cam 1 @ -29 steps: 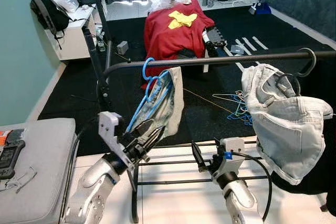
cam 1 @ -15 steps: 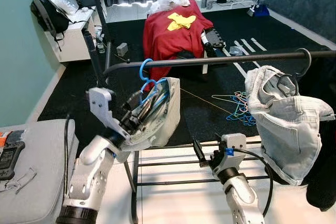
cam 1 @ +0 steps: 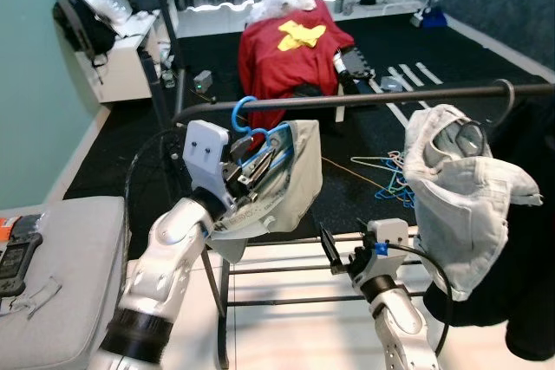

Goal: Hang hanger

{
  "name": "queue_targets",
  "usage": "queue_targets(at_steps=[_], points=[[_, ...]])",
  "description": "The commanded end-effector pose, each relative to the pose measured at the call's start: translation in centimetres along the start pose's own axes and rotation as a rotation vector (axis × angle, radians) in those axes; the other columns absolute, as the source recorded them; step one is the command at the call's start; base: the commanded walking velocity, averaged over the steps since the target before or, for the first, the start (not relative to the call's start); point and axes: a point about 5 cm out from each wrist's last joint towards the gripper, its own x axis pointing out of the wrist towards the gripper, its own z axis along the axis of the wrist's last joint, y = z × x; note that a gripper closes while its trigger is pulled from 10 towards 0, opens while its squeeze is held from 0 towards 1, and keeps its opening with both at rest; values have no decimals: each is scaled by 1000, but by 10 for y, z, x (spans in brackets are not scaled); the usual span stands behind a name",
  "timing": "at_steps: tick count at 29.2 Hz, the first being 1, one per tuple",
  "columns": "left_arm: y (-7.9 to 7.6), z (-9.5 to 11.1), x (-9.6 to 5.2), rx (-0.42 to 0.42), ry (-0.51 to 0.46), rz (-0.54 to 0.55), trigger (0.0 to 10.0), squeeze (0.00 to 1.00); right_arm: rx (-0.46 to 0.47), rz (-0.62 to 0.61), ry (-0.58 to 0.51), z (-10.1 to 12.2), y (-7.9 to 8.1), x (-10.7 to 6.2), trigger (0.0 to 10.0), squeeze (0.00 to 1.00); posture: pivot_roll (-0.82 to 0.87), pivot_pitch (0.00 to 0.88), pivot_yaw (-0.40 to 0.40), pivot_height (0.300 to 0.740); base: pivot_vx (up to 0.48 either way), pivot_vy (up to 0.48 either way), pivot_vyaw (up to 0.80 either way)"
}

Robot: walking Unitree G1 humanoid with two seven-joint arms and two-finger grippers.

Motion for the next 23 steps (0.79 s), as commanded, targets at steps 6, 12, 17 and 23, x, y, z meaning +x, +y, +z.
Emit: queue_targets(at_steps=[6, 12, 17, 23], points=[[19, -12, 10, 14, 78, 153, 10000, 0, 7, -5, -9, -1, 2, -2, 10000, 0, -98, 74, 74, 740, 0, 0, 0], [32, -11, 4, -79, 59, 189, 10000, 0, 12, -8, -8, -2, 3, -4, 10000, 0, -90, 75, 66, 740, 0, 0, 0], [33, -13, 4, -65, 80, 204, 10000, 0, 14, -2, -6, -3, 5, -3, 10000, 0, -90, 72, 67, 740, 0, 0, 0], [34, -19, 8, -78, 115, 219, 10000, 0, 16, 2, -9, -2, 6, -3, 10000, 0, -91, 68, 70, 740, 0, 0, 0]])
